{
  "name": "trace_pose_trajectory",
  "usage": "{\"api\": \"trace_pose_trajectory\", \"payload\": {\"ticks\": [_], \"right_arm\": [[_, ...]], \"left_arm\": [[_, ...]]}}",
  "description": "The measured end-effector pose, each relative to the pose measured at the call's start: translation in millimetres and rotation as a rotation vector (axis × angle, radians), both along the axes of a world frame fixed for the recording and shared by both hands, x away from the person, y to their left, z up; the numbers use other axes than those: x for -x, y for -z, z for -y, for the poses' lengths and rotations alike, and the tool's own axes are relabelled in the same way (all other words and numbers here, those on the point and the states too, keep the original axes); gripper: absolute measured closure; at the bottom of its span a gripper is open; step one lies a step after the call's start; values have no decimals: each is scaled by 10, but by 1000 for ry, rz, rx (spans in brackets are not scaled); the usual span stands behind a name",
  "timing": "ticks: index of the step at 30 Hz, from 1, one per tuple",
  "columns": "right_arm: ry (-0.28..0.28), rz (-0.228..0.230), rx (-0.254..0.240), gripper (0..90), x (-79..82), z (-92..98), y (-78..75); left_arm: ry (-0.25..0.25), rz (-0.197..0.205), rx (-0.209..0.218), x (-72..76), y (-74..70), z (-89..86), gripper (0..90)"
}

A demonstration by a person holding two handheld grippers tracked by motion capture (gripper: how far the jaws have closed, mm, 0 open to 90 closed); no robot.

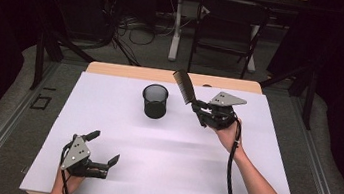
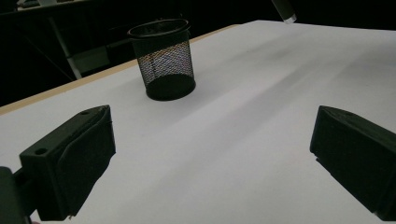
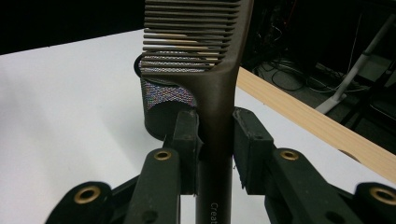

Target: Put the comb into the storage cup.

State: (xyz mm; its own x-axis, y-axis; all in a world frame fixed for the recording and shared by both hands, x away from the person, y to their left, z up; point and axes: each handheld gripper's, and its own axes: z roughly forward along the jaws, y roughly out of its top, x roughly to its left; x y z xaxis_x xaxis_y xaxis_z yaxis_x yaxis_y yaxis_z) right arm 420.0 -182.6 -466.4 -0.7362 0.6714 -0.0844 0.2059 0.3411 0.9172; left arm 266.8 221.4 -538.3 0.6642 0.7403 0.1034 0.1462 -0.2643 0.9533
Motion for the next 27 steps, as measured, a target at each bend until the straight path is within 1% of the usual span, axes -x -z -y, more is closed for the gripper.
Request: {"api": "trace_pose_trajectory", "payload": {"ticks": [13,27], "right_arm": [[4,1,-3,729,-69,-57,-42],[-1,9,-18,730,-138,-154,-101]], "left_arm": [[0,-1,0,-4,2,1,1],[-1,-2,1,-6,5,8,1]]}}
